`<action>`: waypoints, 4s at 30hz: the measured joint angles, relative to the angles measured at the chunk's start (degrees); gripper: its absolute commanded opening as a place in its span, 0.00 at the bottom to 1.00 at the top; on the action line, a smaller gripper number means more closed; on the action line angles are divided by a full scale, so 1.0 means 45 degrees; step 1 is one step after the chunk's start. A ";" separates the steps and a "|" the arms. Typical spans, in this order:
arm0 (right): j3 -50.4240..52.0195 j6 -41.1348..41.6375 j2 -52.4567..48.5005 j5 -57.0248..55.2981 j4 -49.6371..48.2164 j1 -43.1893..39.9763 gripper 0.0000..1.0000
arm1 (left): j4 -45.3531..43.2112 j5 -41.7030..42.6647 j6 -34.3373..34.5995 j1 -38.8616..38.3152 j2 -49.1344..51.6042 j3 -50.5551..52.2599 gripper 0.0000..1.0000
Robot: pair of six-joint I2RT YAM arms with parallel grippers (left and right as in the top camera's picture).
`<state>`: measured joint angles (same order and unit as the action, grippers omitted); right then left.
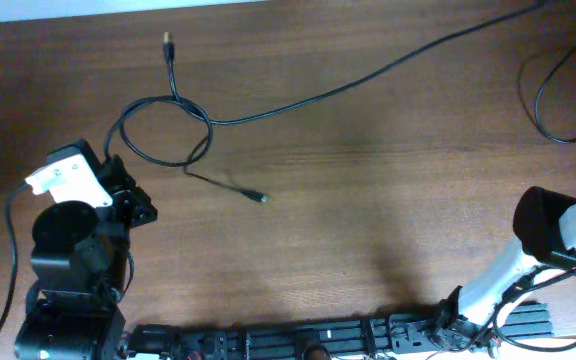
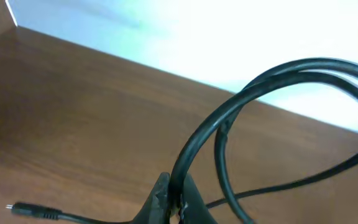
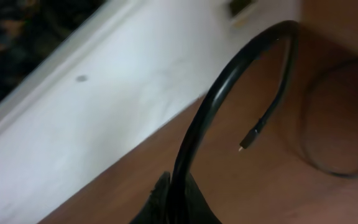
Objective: Untangle cables
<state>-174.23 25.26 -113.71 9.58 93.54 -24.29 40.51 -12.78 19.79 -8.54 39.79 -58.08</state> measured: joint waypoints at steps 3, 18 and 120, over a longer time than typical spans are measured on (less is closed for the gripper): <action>0.0005 0.0049 0.0000 -0.0573 0.0189 -0.0369 0.04 | -0.0155 -0.0471 0.0053 0.0000 0.0029 -0.0345 0.00; 0.0005 0.0500 0.0044 -0.0860 0.0423 -0.1360 0.67 | -0.0223 -0.2715 0.0097 0.0000 0.0010 -0.2827 0.00; 0.4279 -0.9437 -0.0797 0.7864 -0.3147 1.2696 0.04 | -0.2322 0.8131 -0.0141 0.0010 0.3419 -0.5600 0.77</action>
<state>-154.98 -17.21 -117.30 44.97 79.37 32.84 30.06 23.81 19.16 -8.49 55.18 -83.29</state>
